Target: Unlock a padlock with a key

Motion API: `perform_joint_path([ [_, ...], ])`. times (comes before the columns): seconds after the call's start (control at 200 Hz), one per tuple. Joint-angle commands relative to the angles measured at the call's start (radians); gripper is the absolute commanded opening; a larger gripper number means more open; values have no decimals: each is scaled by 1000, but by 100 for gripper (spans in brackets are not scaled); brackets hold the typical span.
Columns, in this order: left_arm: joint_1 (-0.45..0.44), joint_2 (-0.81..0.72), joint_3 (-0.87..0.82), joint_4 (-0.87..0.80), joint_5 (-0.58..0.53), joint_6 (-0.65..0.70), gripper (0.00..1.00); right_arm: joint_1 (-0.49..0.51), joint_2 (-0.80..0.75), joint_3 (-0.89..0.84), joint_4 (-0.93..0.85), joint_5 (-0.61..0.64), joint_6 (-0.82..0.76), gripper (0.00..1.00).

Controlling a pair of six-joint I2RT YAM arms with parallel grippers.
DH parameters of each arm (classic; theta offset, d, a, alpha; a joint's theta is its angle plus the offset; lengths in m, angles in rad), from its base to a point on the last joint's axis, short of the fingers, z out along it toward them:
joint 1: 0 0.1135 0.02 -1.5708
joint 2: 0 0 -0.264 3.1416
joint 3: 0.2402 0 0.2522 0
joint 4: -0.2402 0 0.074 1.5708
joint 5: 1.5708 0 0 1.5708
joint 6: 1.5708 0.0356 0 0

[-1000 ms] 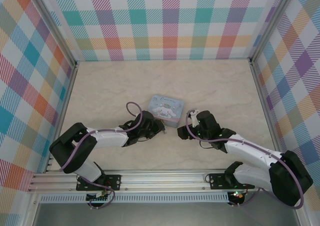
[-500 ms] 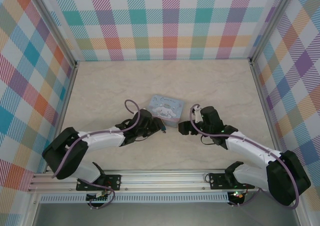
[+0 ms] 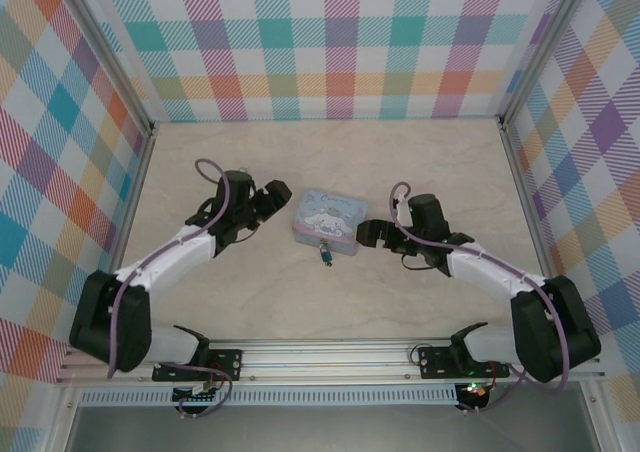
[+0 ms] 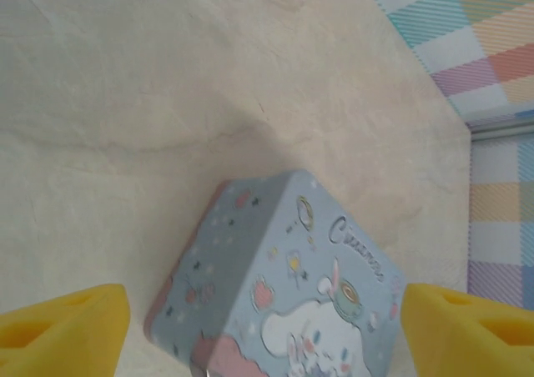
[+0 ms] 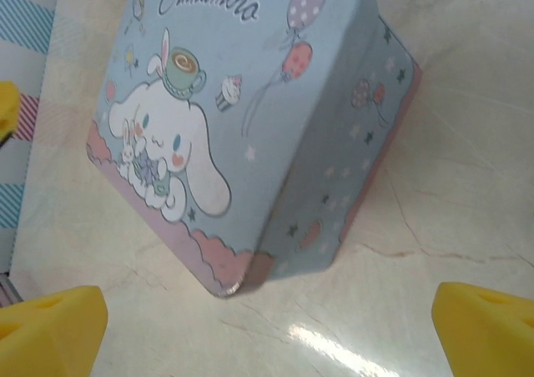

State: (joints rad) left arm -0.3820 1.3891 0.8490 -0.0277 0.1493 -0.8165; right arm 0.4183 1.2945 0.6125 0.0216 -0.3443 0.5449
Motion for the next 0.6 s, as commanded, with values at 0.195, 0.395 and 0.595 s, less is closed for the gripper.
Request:
perform_joint_path([
  [0.195, 7, 275, 130, 72, 269, 53, 89, -12, 147, 146, -25, -61, 82, 100],
  [0.395, -4, 319, 133, 108, 360, 32, 84, -10, 252, 231, -33, -124, 87, 100],
  [0.595, -22, 278, 84, 131, 388, -4, 80, -10, 332, 317, -30, -186, 48, 98],
])
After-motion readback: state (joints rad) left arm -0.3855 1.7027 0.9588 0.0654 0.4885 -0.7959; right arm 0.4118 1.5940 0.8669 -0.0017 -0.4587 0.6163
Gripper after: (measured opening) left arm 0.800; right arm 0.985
